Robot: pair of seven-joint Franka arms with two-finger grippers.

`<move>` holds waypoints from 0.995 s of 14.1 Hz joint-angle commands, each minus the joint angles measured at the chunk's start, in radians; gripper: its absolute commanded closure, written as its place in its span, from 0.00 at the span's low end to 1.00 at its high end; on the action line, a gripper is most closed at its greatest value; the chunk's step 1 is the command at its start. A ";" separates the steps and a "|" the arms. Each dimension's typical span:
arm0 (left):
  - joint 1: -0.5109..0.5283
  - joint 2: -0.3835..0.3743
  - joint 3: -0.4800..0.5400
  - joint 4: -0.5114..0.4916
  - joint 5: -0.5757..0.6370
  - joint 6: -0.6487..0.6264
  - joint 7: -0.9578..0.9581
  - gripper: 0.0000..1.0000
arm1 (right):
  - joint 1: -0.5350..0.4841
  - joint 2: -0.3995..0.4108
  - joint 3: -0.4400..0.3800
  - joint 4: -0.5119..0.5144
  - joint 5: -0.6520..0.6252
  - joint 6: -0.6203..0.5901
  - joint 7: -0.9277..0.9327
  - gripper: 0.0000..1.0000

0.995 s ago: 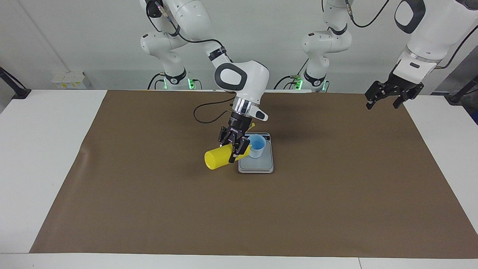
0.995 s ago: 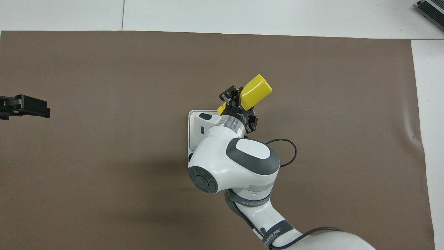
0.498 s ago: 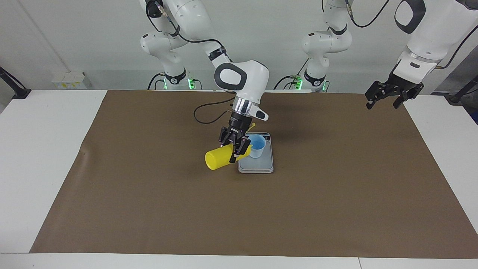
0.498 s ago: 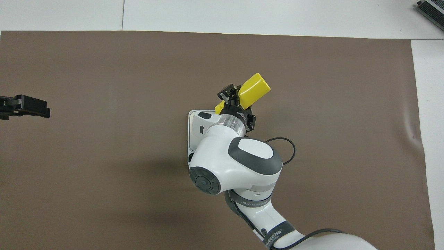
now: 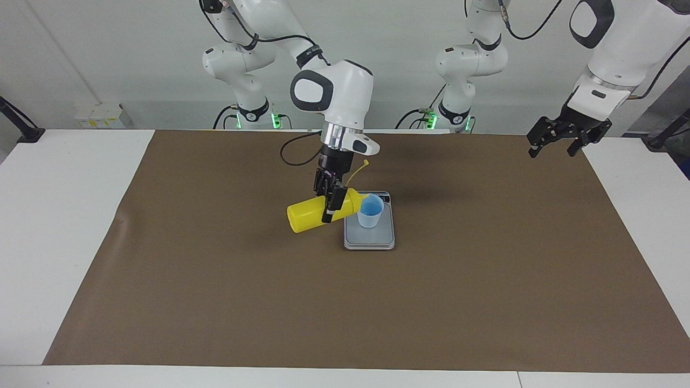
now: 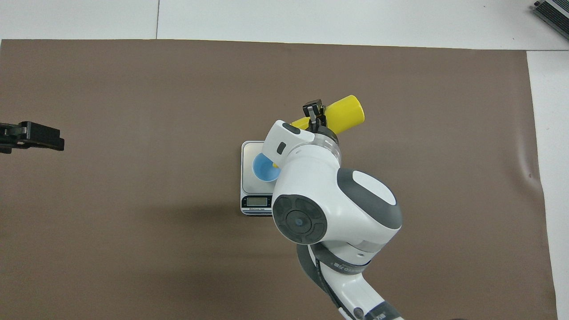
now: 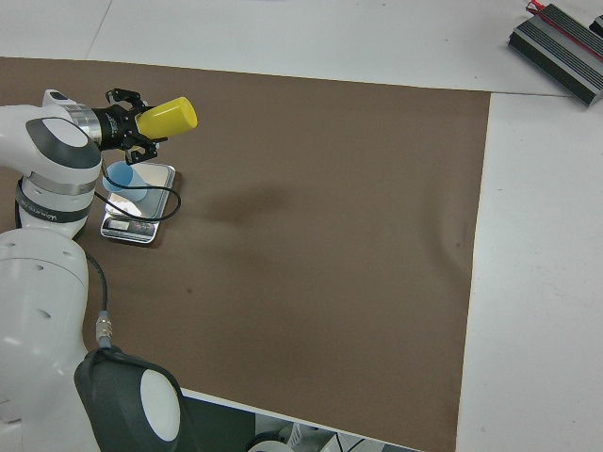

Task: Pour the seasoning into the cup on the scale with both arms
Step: 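Turn the yellow bottle upright and carry it back from the scale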

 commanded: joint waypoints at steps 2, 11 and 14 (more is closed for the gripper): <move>0.004 -0.027 -0.002 -0.034 0.017 0.010 -0.010 0.00 | -0.082 -0.110 0.008 -0.066 0.237 0.004 -0.121 1.00; 0.004 -0.027 -0.002 -0.034 0.017 0.010 -0.012 0.00 | -0.336 -0.145 0.008 -0.066 0.908 -0.033 -0.509 1.00; 0.004 -0.027 -0.002 -0.034 0.017 0.010 -0.010 0.00 | -0.427 -0.151 0.008 -0.078 1.058 -0.076 -0.635 1.00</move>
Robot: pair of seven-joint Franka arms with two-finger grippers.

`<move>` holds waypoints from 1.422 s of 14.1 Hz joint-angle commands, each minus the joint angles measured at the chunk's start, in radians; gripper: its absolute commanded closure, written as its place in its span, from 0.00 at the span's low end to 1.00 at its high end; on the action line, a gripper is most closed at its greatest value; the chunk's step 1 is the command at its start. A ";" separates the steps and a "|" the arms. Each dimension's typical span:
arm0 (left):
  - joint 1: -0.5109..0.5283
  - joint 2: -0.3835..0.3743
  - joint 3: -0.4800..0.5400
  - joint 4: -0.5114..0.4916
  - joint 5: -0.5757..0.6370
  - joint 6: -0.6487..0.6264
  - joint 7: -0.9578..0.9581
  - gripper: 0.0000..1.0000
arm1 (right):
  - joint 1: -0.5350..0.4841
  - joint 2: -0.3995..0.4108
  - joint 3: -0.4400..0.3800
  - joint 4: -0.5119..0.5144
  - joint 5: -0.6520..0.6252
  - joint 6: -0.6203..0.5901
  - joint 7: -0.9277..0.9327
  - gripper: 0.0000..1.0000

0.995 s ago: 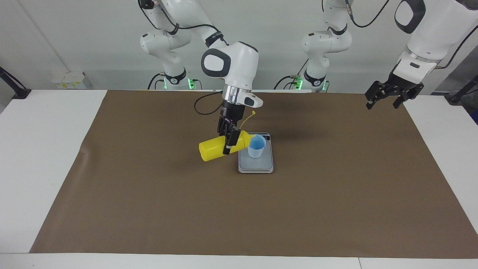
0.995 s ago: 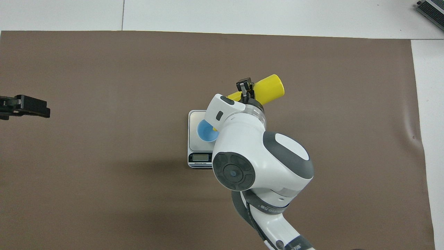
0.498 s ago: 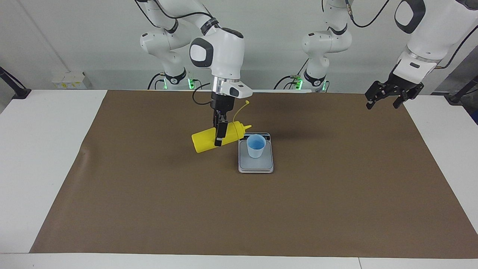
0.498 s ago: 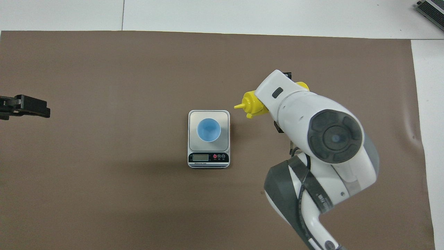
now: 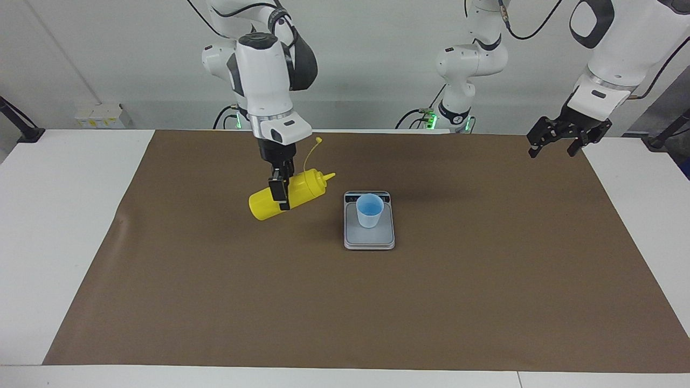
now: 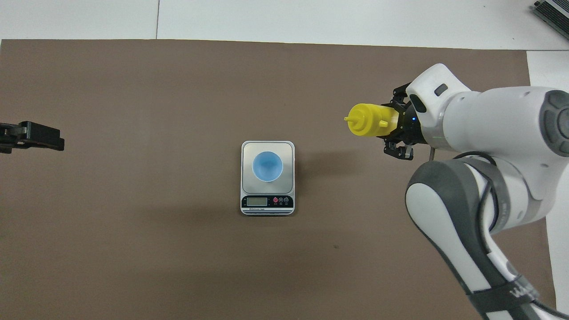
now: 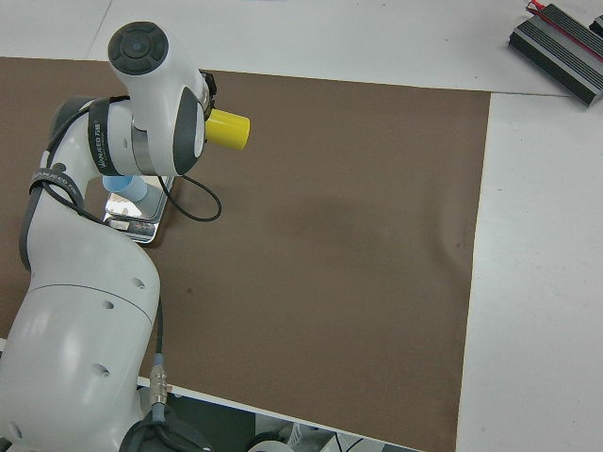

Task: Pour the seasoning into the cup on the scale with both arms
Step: 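Turn the yellow bottle upright and carry it back from the scale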

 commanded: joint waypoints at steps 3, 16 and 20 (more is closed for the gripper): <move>0.004 -0.027 -0.002 -0.034 0.017 0.010 -0.010 0.00 | -0.170 -0.023 0.014 -0.068 0.328 -0.062 -0.236 1.00; 0.003 -0.027 -0.002 -0.034 0.017 0.010 -0.012 0.00 | -0.394 0.170 0.013 -0.137 0.883 -0.168 -0.719 1.00; 0.003 -0.027 -0.002 -0.034 0.017 0.010 -0.010 0.00 | -0.448 0.282 0.013 -0.128 1.022 -0.226 -0.885 1.00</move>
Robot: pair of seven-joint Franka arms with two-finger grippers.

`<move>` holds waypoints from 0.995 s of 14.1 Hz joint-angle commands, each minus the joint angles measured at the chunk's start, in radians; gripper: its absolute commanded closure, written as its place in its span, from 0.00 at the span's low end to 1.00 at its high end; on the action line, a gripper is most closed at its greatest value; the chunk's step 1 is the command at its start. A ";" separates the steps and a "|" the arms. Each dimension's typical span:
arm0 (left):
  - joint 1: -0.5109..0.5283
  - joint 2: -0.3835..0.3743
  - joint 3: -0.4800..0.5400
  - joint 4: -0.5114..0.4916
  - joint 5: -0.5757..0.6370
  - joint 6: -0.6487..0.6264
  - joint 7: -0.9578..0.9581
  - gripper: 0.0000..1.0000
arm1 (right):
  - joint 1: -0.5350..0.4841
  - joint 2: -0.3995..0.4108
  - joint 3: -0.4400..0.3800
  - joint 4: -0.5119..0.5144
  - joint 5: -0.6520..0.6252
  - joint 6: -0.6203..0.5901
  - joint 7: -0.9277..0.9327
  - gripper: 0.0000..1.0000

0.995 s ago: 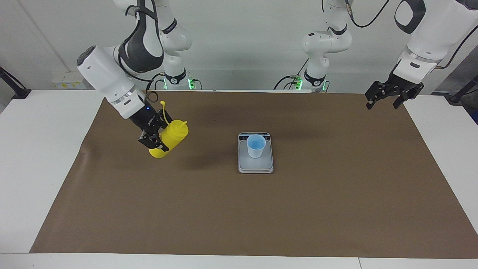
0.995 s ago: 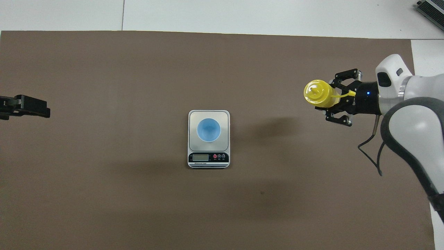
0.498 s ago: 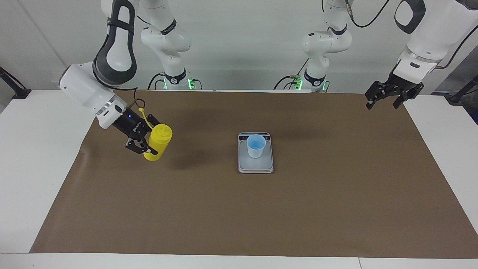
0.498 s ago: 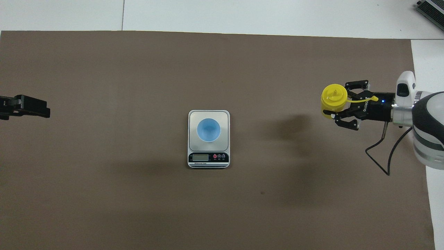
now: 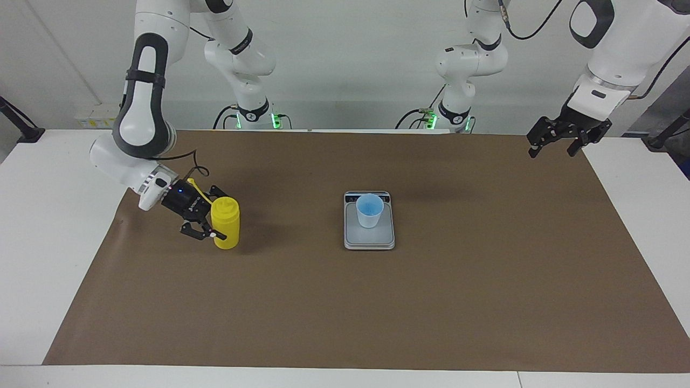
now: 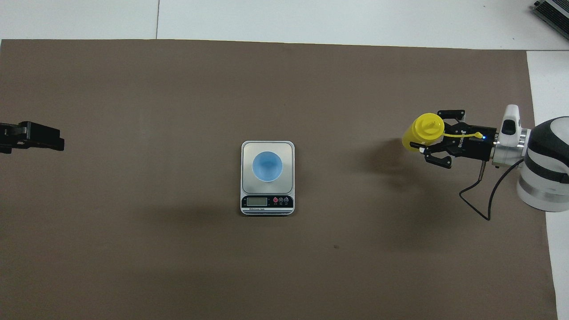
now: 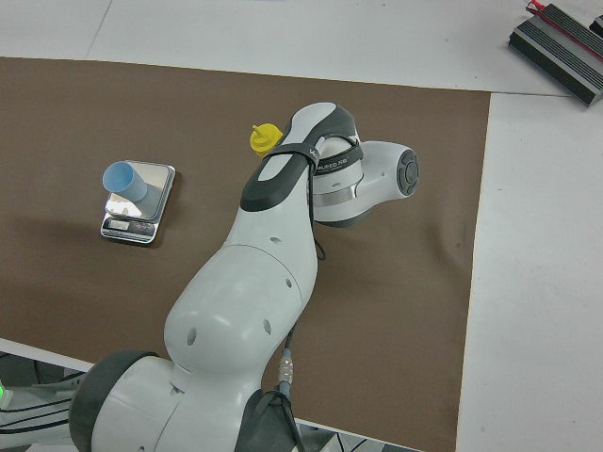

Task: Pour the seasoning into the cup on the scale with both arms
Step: 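Lay the yellow bottle down on the table and open the right gripper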

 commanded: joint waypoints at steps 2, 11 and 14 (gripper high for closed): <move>0.004 -0.027 -0.002 -0.034 0.017 0.010 -0.010 0.00 | -0.046 0.051 0.014 0.013 0.109 -0.038 -0.071 1.00; 0.003 -0.027 -0.002 -0.034 0.017 0.010 -0.010 0.00 | -0.089 0.055 0.014 -0.040 0.112 -0.049 -0.068 1.00; 0.004 -0.027 -0.002 -0.034 0.017 0.010 -0.010 0.00 | -0.092 0.055 0.014 -0.035 0.112 -0.048 -0.068 0.01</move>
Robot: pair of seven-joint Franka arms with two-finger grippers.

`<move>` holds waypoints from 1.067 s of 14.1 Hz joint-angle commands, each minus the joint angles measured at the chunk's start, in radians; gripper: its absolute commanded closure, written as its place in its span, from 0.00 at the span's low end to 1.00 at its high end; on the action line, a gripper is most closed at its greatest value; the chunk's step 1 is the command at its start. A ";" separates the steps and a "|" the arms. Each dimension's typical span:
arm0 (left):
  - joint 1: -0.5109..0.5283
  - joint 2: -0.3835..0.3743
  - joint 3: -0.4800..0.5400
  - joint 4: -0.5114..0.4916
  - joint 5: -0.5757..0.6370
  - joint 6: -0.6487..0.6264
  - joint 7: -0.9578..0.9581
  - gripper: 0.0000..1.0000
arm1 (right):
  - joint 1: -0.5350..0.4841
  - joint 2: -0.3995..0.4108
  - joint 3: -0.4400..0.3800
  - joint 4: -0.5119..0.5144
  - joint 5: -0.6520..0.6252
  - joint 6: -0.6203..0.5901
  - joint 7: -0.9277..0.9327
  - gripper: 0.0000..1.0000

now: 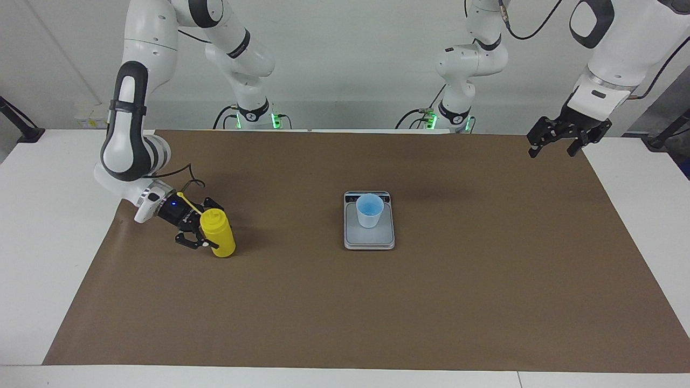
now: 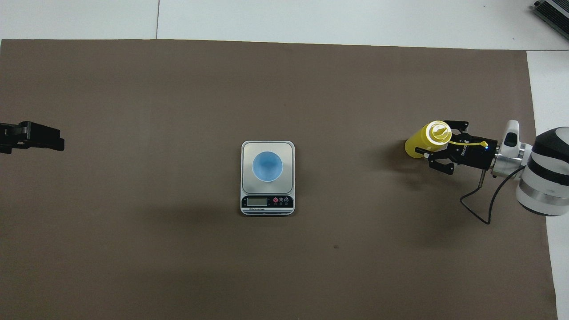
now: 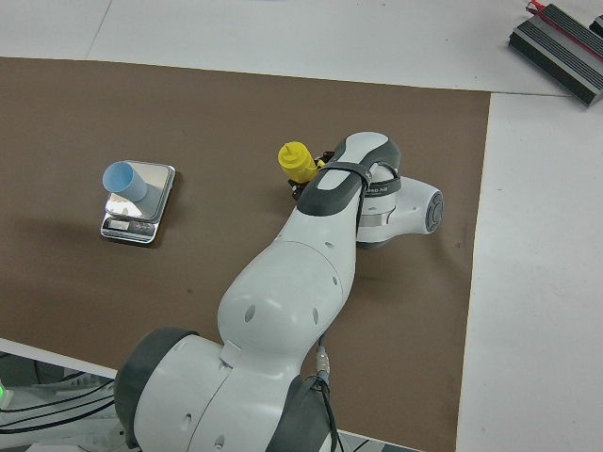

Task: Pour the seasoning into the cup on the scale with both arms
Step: 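Lay the yellow bottle down on the table and open the right gripper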

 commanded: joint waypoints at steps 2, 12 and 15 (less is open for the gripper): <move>0.004 -0.027 -0.002 -0.034 0.017 0.010 -0.010 0.00 | -0.026 -0.014 0.011 -0.007 0.034 -0.016 -0.005 0.00; 0.004 -0.027 -0.002 -0.034 0.017 0.010 -0.010 0.00 | -0.064 -0.023 0.004 -0.006 -0.145 -0.049 -0.001 0.00; 0.004 -0.027 -0.002 -0.034 0.017 0.010 -0.010 0.00 | -0.076 -0.037 -0.001 0.017 -0.260 -0.042 0.002 0.00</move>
